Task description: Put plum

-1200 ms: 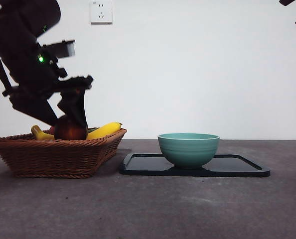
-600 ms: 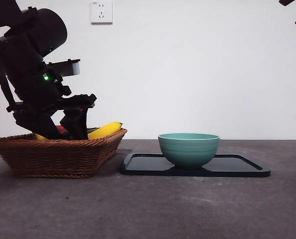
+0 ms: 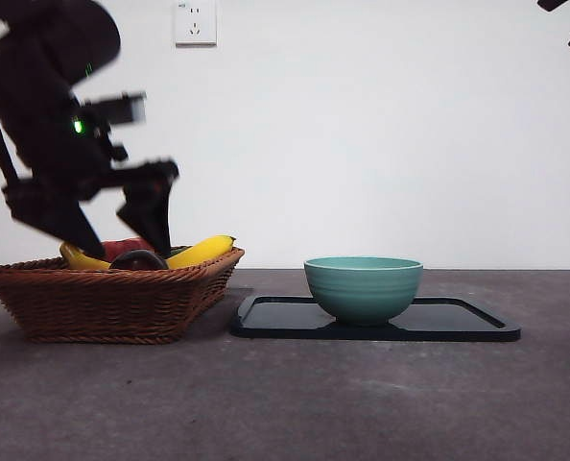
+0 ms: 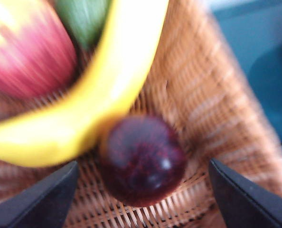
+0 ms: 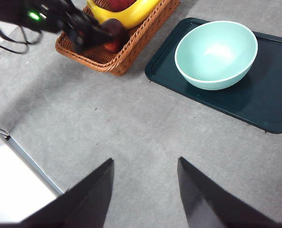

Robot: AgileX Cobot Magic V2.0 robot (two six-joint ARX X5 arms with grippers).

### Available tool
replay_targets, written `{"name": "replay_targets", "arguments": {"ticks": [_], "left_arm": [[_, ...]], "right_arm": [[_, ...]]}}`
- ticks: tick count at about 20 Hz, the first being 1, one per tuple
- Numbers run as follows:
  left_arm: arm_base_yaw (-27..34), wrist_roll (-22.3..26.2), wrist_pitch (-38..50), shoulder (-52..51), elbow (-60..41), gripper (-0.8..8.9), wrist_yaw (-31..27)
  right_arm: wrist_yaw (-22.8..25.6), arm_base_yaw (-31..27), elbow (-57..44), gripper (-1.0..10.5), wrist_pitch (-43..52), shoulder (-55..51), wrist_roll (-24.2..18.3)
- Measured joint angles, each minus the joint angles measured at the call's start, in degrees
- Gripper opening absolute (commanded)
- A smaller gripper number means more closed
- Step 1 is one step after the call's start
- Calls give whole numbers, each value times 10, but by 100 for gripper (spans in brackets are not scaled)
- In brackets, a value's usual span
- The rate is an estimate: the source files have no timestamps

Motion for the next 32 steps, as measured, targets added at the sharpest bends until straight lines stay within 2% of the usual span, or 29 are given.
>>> {"name": "replay_targets", "arguments": {"ticks": [4, 8, 18, 21, 28, 32], "left_arm": [[0, 1, -37, -71, 11, 437, 0], [-6, 1, -112, -159, 12, 437, 11], [-7, 1, -270, -341, 12, 436, 243], [-7, 5, -308, -361, 12, 436, 287], [-7, 14, -342, -363, 13, 436, 298], [-7, 14, -342, -363, 13, 436, 298]], "right_arm": [[0, 0, 0, 215, 0, 0, 0], [2, 0, 0, 215, 0, 0, 0], [2, 0, 0, 215, 0, 0, 0], [2, 0, 0, 215, 0, 0, 1], [2, 0, 0, 215, 0, 0, 7], [5, 0, 0, 215, 1, 0, 26]]}}
